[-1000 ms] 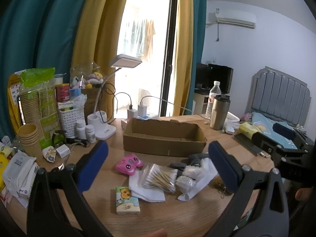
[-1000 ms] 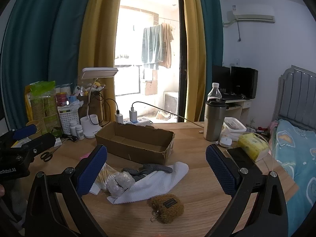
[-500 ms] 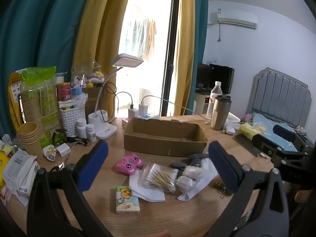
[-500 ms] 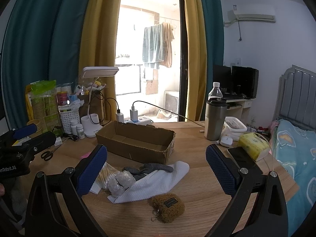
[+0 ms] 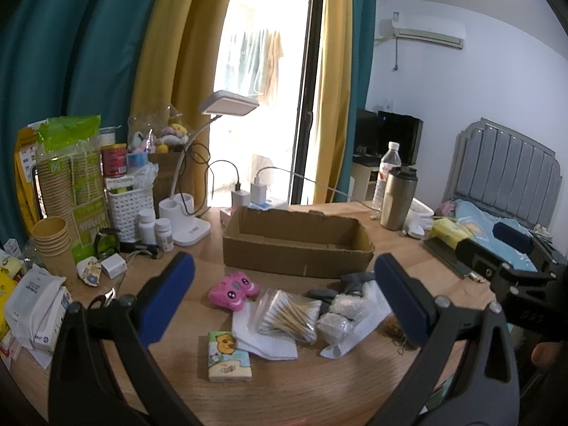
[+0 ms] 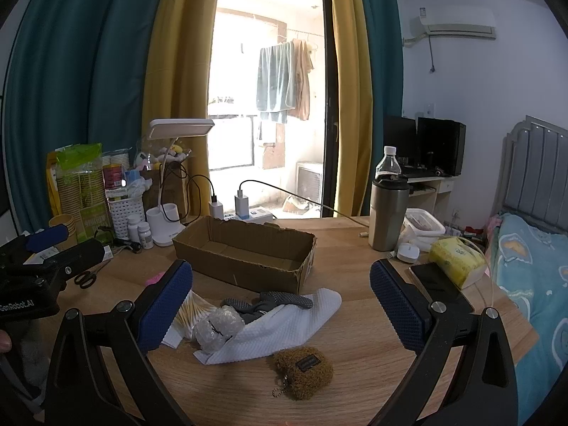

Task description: Organize soft objects

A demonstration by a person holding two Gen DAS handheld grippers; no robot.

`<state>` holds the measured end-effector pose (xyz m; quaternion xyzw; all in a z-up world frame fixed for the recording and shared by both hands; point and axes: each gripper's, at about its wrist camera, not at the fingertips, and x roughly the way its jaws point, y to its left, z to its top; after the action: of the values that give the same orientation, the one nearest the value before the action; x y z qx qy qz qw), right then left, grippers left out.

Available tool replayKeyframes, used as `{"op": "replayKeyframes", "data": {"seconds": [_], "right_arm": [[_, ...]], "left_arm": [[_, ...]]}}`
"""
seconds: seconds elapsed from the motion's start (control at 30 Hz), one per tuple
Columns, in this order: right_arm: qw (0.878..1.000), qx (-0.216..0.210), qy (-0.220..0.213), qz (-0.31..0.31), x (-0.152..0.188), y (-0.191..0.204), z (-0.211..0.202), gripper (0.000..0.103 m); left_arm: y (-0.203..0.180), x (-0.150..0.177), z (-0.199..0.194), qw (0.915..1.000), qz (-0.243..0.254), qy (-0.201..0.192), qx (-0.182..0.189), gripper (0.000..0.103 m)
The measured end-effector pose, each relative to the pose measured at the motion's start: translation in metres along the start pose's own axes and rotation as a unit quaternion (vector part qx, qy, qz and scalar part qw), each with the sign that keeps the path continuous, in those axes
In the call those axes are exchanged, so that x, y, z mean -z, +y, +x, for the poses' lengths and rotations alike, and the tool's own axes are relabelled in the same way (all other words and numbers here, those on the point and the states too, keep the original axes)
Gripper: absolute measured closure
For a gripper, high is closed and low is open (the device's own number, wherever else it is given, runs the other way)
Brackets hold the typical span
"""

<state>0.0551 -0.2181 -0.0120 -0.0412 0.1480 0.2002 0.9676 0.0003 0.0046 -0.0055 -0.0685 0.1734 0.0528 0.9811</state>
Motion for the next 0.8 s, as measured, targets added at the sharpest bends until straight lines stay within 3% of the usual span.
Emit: {"op": "replayKeyframes", "data": {"seconds": [0.8], "right_arm": [[1.0,-0.001,0.002,0.0,0.0012,-0.0005,-0.0011,0.001]], "left_arm": [[-0.0017,-0.0011,0.0023,1.0,0.004,0.001,0.001,0.001]]}}
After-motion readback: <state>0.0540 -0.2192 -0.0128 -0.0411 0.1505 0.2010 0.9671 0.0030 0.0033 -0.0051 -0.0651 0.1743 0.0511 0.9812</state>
